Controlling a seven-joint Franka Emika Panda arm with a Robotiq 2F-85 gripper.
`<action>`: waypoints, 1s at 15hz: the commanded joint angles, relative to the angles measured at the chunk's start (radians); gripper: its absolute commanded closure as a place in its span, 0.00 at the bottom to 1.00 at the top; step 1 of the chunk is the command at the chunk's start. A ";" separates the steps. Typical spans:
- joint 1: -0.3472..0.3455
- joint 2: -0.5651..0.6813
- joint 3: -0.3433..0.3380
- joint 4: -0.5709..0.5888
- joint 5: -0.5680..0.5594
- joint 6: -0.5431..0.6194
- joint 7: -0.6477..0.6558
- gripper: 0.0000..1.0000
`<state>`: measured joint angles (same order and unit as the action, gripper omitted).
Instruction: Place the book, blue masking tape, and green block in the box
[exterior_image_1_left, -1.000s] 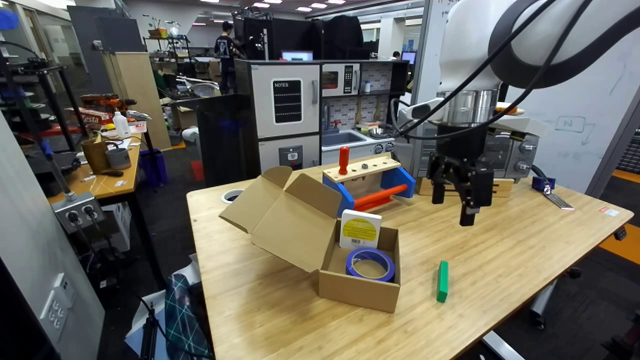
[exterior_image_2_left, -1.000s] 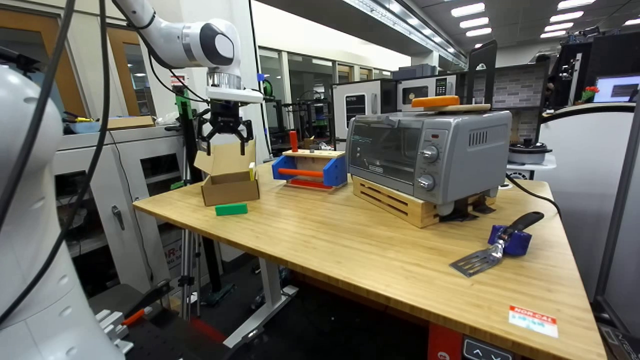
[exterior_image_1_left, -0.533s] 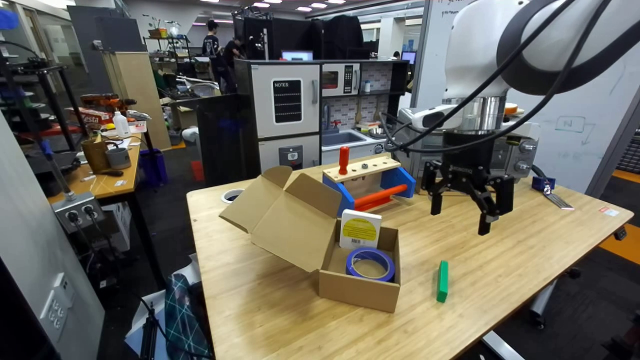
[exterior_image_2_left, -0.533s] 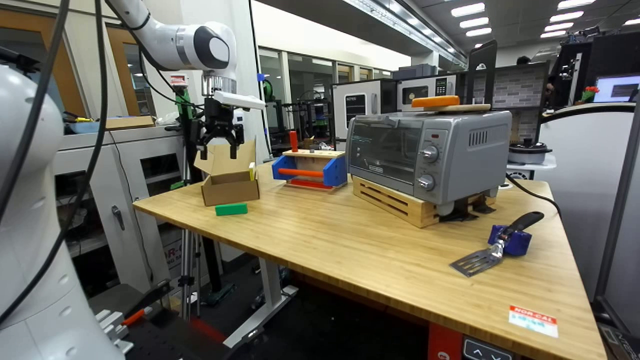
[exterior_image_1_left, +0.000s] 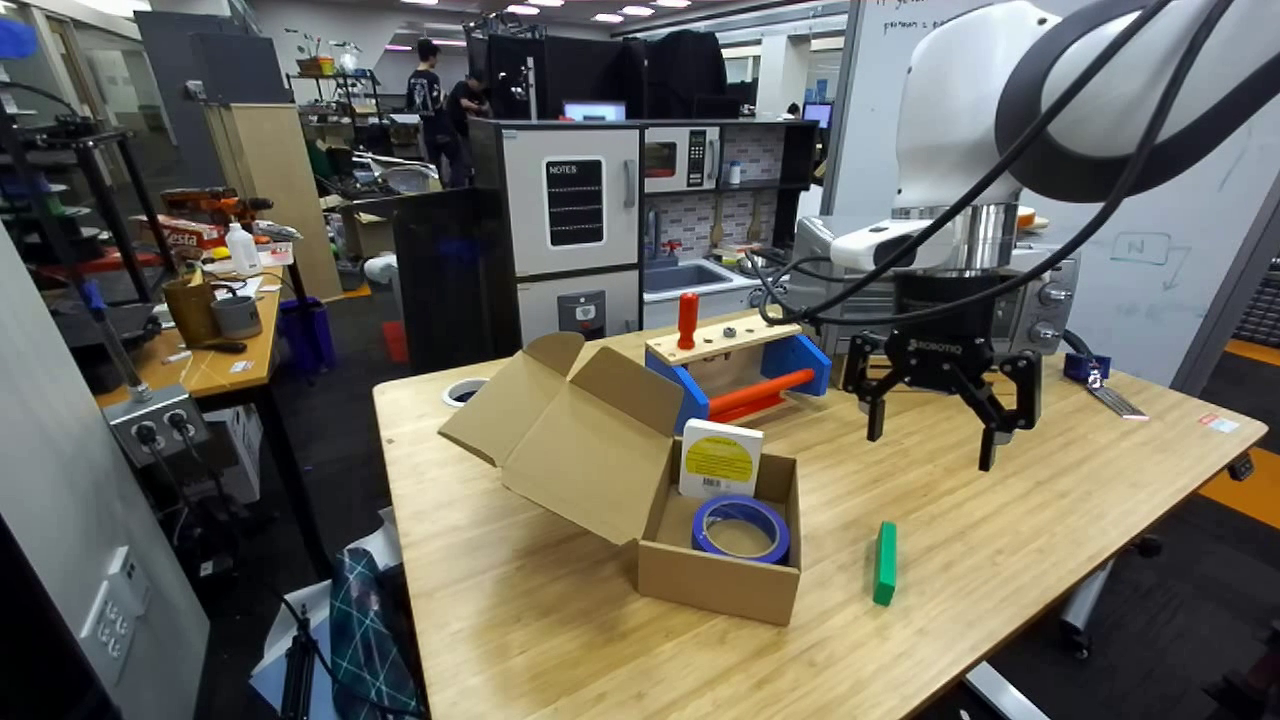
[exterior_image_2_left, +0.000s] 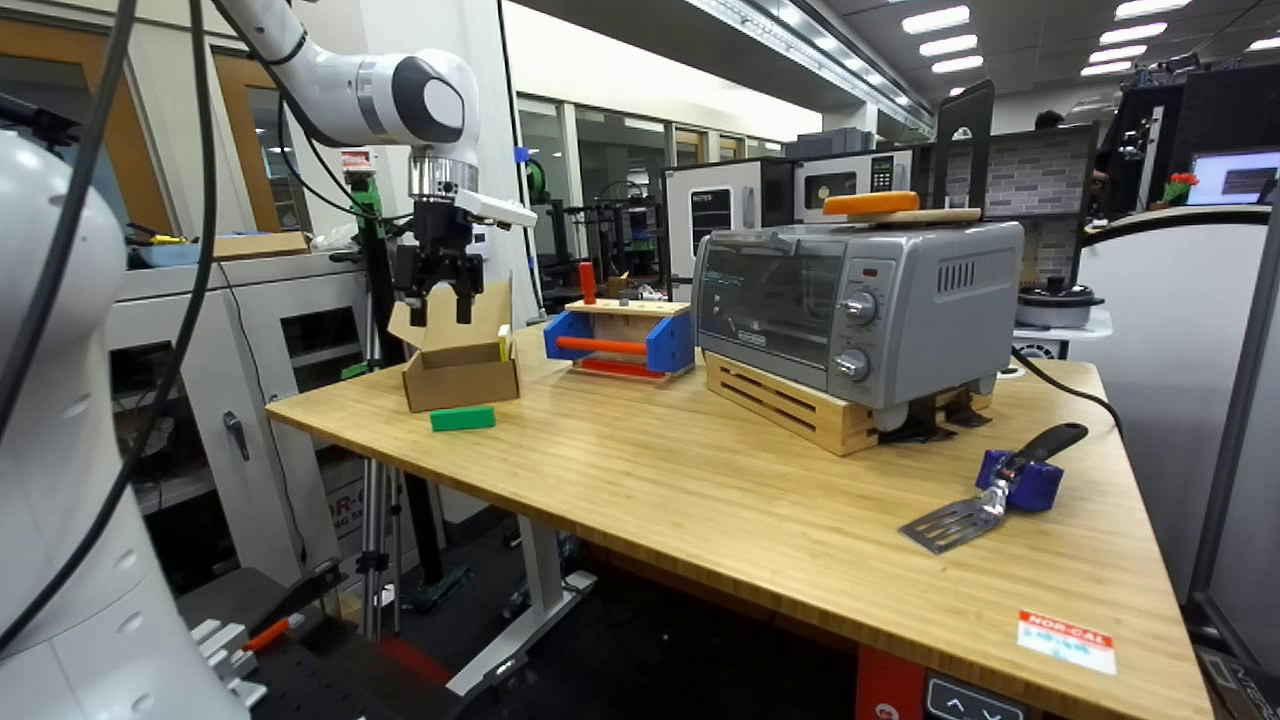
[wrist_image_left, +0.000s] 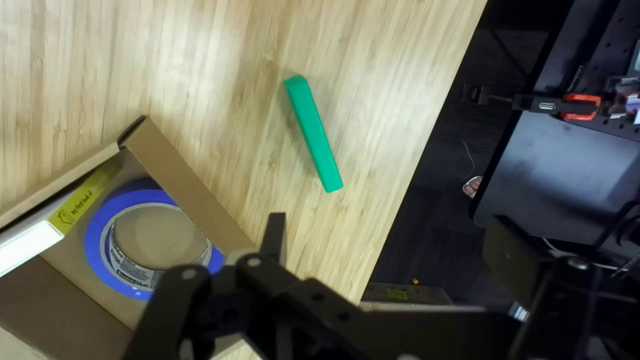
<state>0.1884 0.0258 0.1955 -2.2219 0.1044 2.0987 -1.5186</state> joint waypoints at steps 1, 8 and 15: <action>-0.001 0.000 0.001 0.002 0.000 -0.002 0.000 0.00; 0.009 0.019 0.019 0.013 0.079 -0.033 -0.194 0.00; -0.004 0.092 0.015 0.030 0.079 -0.053 -0.210 0.00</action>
<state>0.2008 0.0850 0.2127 -2.2192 0.1620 2.0721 -1.7093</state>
